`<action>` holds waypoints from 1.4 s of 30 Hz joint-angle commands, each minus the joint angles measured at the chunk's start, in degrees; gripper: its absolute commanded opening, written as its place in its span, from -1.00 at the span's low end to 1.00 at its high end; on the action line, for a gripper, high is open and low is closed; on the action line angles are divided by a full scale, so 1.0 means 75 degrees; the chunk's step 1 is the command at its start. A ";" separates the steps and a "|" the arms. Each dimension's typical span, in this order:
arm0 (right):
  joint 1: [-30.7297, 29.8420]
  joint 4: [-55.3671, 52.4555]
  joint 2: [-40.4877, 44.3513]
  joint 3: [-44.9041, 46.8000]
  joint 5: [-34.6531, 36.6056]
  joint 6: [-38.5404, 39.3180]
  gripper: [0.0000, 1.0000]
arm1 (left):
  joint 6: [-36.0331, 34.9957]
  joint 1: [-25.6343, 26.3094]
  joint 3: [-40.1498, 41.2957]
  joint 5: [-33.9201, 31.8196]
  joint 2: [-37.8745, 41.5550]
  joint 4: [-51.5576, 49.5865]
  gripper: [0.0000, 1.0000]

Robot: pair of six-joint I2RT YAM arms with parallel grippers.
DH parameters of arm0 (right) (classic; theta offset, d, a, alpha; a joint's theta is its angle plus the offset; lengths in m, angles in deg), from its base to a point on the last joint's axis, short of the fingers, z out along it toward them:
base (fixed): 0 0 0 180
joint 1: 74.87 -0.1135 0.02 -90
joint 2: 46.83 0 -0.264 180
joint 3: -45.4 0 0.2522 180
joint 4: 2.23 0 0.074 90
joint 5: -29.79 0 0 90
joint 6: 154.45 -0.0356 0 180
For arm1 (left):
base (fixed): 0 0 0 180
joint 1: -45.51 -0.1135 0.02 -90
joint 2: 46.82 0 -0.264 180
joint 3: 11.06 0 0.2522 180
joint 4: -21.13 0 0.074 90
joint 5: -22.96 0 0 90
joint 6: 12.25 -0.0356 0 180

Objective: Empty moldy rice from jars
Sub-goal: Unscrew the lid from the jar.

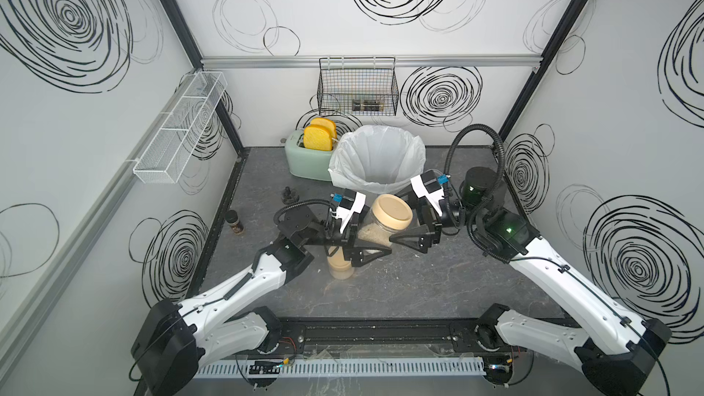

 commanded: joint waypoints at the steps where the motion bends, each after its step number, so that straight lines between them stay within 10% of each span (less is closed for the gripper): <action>1: 0.0031 0.0009 0.0014 0.0080 0.0348 0.0059 0.96 | -0.0170 0.0038 -0.0290 0.0157 0.0338 0.1171 0.72; 42: 0.0006 0.0844 -0.0193 0.0045 0.0071 -0.0409 0.96 | -0.0732 0.0366 -0.0238 0.0052 0.0147 0.0655 0.72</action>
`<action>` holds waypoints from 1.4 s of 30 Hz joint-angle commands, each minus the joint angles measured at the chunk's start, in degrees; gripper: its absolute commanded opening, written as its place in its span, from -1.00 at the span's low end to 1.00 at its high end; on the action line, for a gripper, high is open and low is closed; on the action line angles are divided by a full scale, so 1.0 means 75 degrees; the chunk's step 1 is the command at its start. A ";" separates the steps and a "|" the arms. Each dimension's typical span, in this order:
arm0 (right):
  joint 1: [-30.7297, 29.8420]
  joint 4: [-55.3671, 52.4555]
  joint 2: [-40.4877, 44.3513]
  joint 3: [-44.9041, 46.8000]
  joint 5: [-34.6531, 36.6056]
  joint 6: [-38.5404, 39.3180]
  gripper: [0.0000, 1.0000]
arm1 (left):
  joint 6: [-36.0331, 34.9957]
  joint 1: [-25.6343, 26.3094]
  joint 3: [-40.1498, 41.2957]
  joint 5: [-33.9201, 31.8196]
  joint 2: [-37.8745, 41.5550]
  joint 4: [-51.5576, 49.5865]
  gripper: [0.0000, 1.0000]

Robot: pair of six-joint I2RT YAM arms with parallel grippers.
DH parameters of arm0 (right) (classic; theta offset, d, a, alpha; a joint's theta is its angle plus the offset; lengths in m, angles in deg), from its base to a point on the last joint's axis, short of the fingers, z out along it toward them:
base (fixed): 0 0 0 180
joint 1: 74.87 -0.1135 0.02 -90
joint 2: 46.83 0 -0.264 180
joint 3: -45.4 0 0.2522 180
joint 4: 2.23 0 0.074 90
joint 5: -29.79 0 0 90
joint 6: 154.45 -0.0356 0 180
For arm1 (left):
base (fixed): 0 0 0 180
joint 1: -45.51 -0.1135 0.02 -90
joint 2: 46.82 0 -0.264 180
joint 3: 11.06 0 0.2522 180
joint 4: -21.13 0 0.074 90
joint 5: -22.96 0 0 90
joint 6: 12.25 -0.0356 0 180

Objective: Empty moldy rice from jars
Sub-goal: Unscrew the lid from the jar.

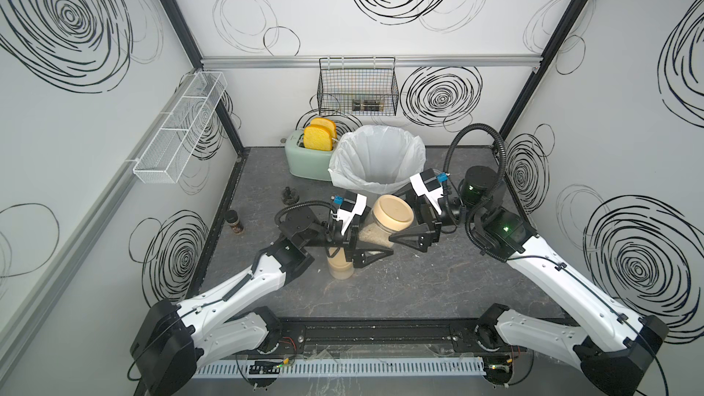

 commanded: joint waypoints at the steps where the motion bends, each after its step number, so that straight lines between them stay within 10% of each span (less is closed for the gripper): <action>1: 0.0023 0.0352 -0.0083 0.0036 0.0318 -0.0069 0.96 | -0.0295 0.0211 -0.0238 0.0329 0.0097 0.0819 0.72; 42: 0.0021 0.0622 -0.0118 0.0083 0.0000 -0.0236 0.99 | -0.0414 0.0381 -0.0202 0.0319 -0.0030 0.0654 0.72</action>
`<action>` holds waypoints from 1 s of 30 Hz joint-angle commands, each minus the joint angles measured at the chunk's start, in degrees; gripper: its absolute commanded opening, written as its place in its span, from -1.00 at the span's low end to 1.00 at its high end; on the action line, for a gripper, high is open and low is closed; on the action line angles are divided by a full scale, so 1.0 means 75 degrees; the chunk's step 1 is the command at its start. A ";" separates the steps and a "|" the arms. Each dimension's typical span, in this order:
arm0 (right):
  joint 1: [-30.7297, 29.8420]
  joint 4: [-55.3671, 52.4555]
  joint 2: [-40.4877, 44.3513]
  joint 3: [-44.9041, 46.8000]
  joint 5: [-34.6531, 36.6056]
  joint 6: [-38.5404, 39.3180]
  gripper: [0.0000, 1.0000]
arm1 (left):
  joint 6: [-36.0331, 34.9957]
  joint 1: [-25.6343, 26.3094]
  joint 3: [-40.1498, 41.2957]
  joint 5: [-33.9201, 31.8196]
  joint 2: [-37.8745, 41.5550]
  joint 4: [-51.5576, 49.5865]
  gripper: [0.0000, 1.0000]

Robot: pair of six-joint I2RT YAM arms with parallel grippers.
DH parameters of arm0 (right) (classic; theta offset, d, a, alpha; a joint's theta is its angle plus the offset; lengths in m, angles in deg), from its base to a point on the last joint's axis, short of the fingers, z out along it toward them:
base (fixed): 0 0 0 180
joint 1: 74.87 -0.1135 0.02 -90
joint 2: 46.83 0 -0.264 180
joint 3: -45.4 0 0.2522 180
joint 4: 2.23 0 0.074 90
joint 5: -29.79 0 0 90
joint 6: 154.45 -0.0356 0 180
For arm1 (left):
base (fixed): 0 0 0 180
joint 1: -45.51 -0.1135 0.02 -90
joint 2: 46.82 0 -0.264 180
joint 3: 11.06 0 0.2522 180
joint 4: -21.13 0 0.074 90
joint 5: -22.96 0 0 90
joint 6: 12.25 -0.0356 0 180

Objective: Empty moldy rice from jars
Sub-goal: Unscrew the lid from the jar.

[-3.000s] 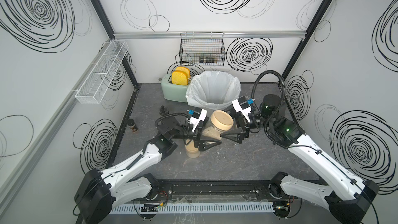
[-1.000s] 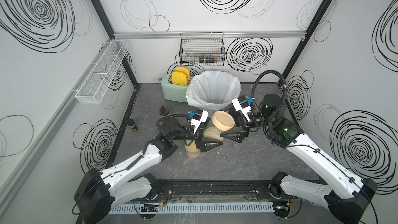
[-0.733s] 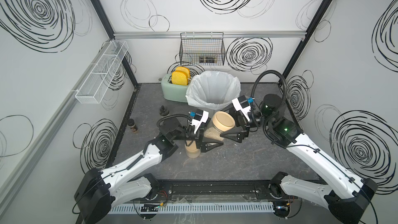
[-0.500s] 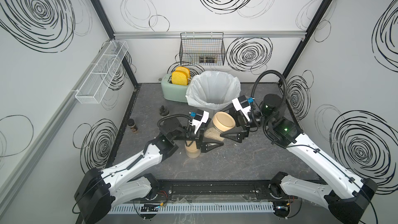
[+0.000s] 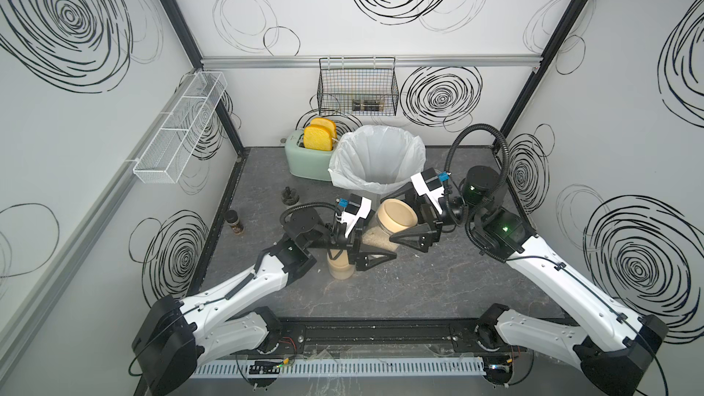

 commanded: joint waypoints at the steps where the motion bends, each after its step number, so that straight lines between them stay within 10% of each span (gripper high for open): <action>1: 0.0041 0.0292 -0.0095 0.0042 0.0165 -0.0014 1.00 | -0.0265 0.0167 -0.0202 0.0370 0.0089 0.0774 0.72; 30: 0.0062 0.0502 0.0137 0.0077 0.0690 0.0021 0.64 | -0.0328 0.0213 -0.0123 0.0291 0.0114 0.0656 0.72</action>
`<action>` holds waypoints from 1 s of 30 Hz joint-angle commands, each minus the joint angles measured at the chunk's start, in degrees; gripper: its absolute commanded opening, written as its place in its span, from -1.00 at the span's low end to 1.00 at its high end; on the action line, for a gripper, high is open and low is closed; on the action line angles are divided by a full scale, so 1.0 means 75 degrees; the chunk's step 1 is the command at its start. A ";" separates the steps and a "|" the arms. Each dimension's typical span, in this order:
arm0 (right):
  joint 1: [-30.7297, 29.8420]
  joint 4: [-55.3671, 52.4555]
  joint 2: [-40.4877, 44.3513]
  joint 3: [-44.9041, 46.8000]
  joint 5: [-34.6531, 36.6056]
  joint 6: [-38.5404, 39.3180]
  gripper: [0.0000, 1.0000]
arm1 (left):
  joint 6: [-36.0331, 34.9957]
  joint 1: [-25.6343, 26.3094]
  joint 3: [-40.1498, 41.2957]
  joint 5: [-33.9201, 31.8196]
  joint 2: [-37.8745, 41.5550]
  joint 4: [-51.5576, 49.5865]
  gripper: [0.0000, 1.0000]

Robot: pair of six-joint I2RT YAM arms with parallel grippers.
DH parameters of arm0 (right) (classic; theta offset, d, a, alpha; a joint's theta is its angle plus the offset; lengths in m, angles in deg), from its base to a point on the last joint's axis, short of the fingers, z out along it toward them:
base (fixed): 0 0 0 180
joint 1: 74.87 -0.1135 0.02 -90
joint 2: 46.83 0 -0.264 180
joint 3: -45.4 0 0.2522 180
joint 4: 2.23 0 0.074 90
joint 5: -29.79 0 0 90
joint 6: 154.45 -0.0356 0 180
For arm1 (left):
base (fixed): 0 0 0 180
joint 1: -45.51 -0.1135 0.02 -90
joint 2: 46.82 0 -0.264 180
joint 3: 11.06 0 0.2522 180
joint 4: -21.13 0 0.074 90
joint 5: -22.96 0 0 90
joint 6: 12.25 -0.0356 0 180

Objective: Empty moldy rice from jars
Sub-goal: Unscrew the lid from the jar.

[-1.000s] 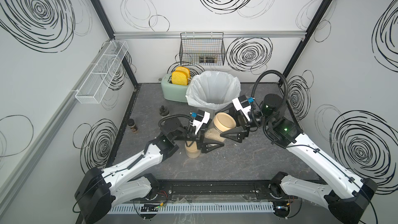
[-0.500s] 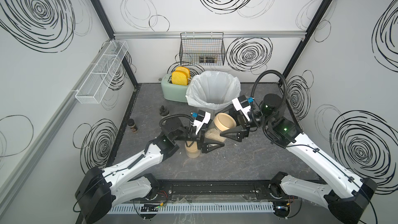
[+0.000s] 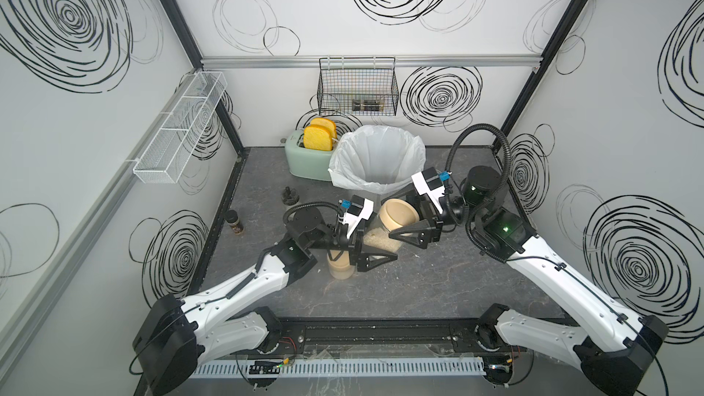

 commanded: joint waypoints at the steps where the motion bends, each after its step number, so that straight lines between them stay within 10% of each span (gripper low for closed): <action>1: 0.0070 0.0433 0.0102 0.0077 0.0596 0.0073 0.64 | -0.0171 0.0168 -0.0123 0.0329 0.0160 0.0939 0.72; 30: 0.1365 -0.0063 0.0994 0.0507 0.1619 0.0123 0.53 | 0.0464 -0.0297 0.0581 -0.0401 0.1043 0.1383 0.71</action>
